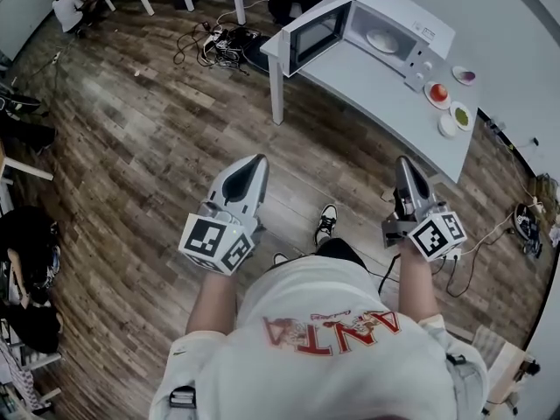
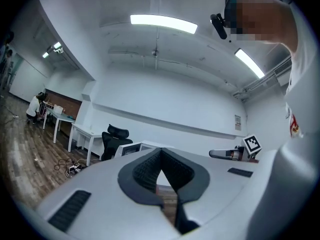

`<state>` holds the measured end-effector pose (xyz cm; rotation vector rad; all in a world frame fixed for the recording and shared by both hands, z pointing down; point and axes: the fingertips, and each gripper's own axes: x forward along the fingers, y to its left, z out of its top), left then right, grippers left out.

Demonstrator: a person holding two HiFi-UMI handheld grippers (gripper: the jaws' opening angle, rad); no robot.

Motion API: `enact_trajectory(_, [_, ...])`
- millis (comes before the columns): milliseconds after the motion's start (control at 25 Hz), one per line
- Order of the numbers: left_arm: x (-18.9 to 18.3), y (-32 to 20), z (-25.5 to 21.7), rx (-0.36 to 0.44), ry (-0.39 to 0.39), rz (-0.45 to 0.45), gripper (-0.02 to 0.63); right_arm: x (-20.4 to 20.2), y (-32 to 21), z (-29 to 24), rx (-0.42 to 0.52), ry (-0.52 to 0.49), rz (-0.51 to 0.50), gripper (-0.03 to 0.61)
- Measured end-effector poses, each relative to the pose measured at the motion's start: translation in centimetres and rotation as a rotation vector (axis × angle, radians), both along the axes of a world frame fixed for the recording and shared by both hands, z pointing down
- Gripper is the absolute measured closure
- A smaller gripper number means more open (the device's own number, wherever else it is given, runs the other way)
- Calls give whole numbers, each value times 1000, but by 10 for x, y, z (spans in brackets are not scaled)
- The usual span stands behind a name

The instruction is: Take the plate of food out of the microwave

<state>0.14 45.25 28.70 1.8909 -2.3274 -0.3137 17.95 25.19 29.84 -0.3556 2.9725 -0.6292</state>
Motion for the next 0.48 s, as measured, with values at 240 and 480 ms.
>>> enact_trajectory(240, [-29,-41,12,-27,15,-4,604,-32,-39,16,-24,13,-16,575])
enact_trajectory(480, [-61,-104,7,-58,-13,-9,604,-71,-103,18,-23,13,-32,575])
